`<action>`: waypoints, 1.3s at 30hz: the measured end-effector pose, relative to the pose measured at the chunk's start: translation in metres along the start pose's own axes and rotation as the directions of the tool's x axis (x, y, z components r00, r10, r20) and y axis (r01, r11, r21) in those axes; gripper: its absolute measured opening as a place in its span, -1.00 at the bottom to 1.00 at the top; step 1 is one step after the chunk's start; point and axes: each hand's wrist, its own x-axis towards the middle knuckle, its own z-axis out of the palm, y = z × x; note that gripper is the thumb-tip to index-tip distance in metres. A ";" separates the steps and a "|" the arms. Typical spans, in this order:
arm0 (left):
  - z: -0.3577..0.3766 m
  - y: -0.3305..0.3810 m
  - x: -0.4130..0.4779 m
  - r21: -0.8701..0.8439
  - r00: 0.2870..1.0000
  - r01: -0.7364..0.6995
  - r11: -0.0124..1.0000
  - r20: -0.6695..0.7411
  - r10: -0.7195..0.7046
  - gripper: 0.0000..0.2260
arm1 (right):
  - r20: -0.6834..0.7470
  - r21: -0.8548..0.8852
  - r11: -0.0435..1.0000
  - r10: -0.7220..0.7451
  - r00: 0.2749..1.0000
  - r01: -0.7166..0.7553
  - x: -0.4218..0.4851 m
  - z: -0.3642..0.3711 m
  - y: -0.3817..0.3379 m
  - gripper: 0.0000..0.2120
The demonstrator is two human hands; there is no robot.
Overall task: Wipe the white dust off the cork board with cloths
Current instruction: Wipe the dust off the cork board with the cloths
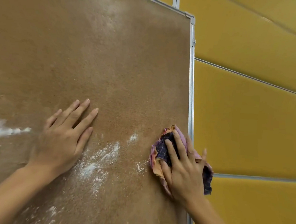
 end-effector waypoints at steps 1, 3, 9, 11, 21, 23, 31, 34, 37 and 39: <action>0.000 0.000 0.000 0.008 1.000 0.000 1.000 -0.007 0.000 -0.53 | 0.011 -0.004 0.999 0.040 0.999 -0.040 0.019 0.001 -0.001 -0.43; 0.000 0.000 0.001 0.011 1.000 -0.003 1.000 -0.016 0.003 -0.53 | 0.004 0.011 0.990 0.140 0.990 -0.140 0.048 0.001 -0.005 -0.45; 0.002 0.001 -0.003 0.007 1.000 0.001 1.000 -0.031 -0.001 -0.54 | -0.078 0.253 0.966 -0.040 0.996 0.059 -0.040 -0.005 -0.059 -0.47; 0.003 0.000 -0.003 0.001 0.999 0.003 1.000 -0.034 -0.003 -0.55 | -0.071 0.234 0.944 -0.220 0.973 0.230 -0.057 -0.009 -0.055 -0.50; 0.002 -0.002 -0.004 -0.057 0.999 0.028 0.998 -0.027 -0.029 -0.56 | -0.102 0.326 0.945 0.028 0.994 0.007 0.028 -0.007 -0.082 -0.57; 0.000 -0.002 -0.003 -0.066 0.999 0.036 0.997 -0.008 -0.037 -0.56 | -0.082 0.327 0.916 -0.216 0.973 0.231 -0.023 -0.018 -0.103 -0.58; -0.007 -0.011 0.000 -0.119 0.997 0.023 0.993 0.072 -0.014 -0.55 | -0.066 0.273 0.959 0.093 0.993 -0.071 0.071 -0.015 -0.075 -0.55; -0.009 -0.011 0.000 -0.134 0.995 0.023 0.991 0.095 -0.010 -0.54 | -0.081 0.319 0.948 0.012 0.997 0.014 0.037 -0.017 -0.113 -0.53; -0.014 -0.009 0.001 -0.157 0.994 0.031 0.987 0.104 -0.015 -0.55 | -0.045 0.335 0.875 -0.357 0.933 0.351 -0.038 -0.030 -0.138 -0.56; -0.017 -0.009 0.001 -0.155 0.991 0.047 0.987 0.130 -0.027 -0.55 | -0.031 0.287 0.852 -0.449 0.893 0.438 -0.042 -0.032 -0.121 -0.56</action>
